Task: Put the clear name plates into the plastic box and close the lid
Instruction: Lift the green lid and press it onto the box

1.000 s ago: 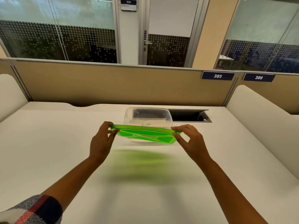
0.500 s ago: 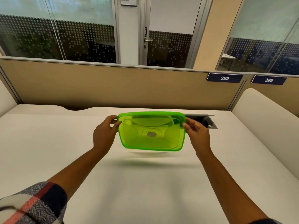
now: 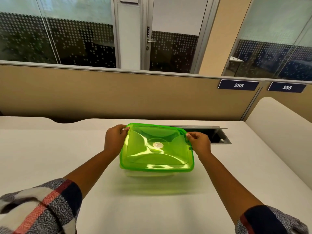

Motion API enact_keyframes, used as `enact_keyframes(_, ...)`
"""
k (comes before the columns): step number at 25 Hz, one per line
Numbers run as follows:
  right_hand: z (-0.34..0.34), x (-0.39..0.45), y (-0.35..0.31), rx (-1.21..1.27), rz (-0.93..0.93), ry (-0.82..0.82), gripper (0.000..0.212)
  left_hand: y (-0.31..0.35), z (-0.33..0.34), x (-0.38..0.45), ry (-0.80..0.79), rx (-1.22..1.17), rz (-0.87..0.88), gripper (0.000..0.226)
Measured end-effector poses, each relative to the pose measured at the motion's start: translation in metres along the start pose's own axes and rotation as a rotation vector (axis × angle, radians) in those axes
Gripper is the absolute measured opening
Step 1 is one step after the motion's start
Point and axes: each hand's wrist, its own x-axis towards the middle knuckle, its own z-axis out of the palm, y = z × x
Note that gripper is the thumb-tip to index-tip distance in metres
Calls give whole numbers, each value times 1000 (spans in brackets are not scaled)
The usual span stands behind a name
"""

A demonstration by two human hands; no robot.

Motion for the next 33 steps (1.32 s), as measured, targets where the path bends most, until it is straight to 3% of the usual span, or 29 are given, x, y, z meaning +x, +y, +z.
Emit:
enact_keyframes(9, 22, 24, 2, -108, 83, -1, 17, -12, 15, 22, 16, -34, -138, 24)
enact_keyframes(15, 28, 22, -5, -263, 22, 16, 22, -16, 15, 28, 39, -43, -107, 24)
enact_keyframes(26, 36, 17, -9, -316, 8, 34, 23, -34, 21, 24, -41, -14, -201, 27)
enact_keyframes(33, 48, 3, -6, -528, -50, 89, 31, -34, 18, 19, -33, -15, -227, 31)
